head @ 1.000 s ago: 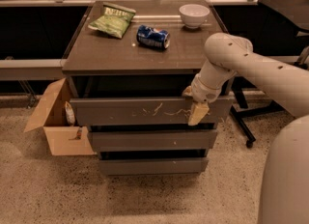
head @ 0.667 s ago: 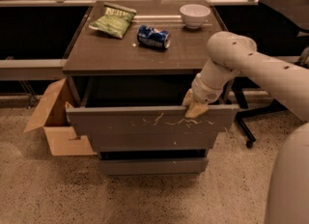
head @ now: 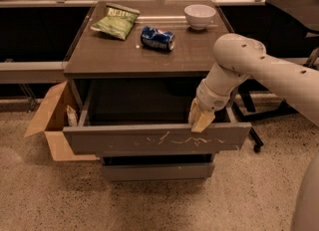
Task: Open top drawer
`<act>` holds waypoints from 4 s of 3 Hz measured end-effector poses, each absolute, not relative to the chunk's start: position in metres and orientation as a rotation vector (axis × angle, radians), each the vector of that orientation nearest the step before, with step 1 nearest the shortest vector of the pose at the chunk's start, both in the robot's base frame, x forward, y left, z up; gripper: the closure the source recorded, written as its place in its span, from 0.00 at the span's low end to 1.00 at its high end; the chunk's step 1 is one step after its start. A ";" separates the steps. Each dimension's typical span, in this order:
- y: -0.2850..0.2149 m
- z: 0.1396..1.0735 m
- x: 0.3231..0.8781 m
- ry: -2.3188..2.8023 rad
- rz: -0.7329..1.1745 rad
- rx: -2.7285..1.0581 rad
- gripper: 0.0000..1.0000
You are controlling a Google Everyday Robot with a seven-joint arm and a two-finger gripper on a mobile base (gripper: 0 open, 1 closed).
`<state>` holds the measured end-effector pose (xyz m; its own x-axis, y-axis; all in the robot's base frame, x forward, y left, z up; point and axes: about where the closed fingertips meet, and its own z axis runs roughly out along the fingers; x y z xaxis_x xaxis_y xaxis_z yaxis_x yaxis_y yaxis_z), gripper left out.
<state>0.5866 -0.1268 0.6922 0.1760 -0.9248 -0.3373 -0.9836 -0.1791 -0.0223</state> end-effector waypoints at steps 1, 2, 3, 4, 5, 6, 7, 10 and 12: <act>-0.127 0.692 0.587 1.842 0.364 -2.216 0.60; -0.127 0.692 0.587 1.842 0.364 -2.216 0.36; -0.127 0.692 0.587 1.842 0.364 -2.216 0.12; -0.127 0.692 0.586 1.841 0.365 -2.217 0.00; -0.123 0.696 0.565 1.775 0.398 -2.262 0.00; -0.117 0.700 0.523 1.705 0.469 -2.330 0.00; -0.114 0.694 0.491 1.666 0.550 -2.386 0.14; -0.123 0.713 0.471 1.601 0.543 -2.422 0.83; -0.141 0.724 0.509 1.628 0.459 -2.338 0.64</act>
Offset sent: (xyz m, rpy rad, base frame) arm 0.0000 0.0000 0.0000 0.0000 0.0000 0.0000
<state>0.5086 -0.1407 0.7238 0.3240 -0.8592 -0.3960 -0.9396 -0.3412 -0.0285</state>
